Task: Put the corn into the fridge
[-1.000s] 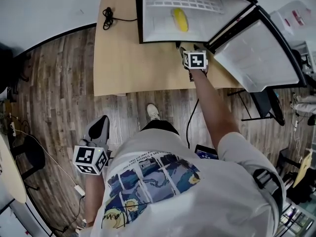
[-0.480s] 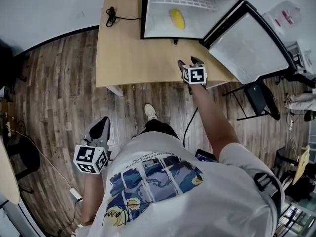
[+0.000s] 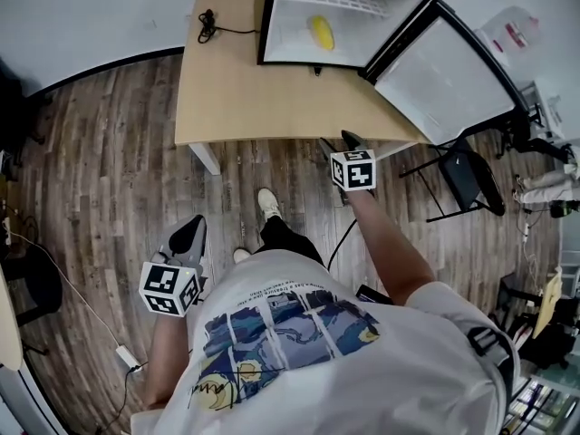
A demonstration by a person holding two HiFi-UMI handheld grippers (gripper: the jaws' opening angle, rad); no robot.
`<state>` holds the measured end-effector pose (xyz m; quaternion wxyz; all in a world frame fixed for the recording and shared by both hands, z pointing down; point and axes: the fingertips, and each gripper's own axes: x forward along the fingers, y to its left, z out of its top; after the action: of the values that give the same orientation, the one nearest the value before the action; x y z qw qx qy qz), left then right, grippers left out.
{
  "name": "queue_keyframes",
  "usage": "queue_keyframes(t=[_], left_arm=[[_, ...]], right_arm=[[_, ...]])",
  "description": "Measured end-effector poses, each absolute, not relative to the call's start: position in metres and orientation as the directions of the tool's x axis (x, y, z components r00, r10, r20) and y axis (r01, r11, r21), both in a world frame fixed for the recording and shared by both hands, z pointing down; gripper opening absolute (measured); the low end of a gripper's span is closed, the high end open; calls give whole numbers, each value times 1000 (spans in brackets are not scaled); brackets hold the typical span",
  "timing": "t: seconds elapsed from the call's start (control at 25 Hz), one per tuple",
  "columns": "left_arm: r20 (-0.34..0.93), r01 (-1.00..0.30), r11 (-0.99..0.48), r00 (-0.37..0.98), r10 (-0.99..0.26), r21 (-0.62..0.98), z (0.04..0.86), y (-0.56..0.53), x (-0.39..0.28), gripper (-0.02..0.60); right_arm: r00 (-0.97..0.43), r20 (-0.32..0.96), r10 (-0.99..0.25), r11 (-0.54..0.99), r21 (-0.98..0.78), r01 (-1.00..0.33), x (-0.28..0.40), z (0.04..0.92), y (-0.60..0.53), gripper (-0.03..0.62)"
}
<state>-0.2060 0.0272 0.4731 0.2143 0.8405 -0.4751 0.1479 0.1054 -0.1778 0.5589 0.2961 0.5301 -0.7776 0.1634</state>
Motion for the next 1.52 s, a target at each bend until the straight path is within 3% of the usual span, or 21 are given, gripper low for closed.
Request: queue_keyframes(t=[0.16,0.36,0.8,1.52], left_arm=[[446,-855,-471,515,-732,216,475,41,-199,9],[437,-855,-472,517,-736,216,477,59,-194,9],[449,-876,-428,481,-753,222,484,93,-206,9],[451,-853,-453,522,-724,259,496,103,-192,9]], right_arm=[[-298,626,-721,417,47,-908,99,555,-139,247],[-333,612,-717,488,99,-867,92,550,-94,164],[-362,608,-707,538,128,-833,84,542,-48,54],[-476,526,-705,613,113,-782,42,488,-18,11]])
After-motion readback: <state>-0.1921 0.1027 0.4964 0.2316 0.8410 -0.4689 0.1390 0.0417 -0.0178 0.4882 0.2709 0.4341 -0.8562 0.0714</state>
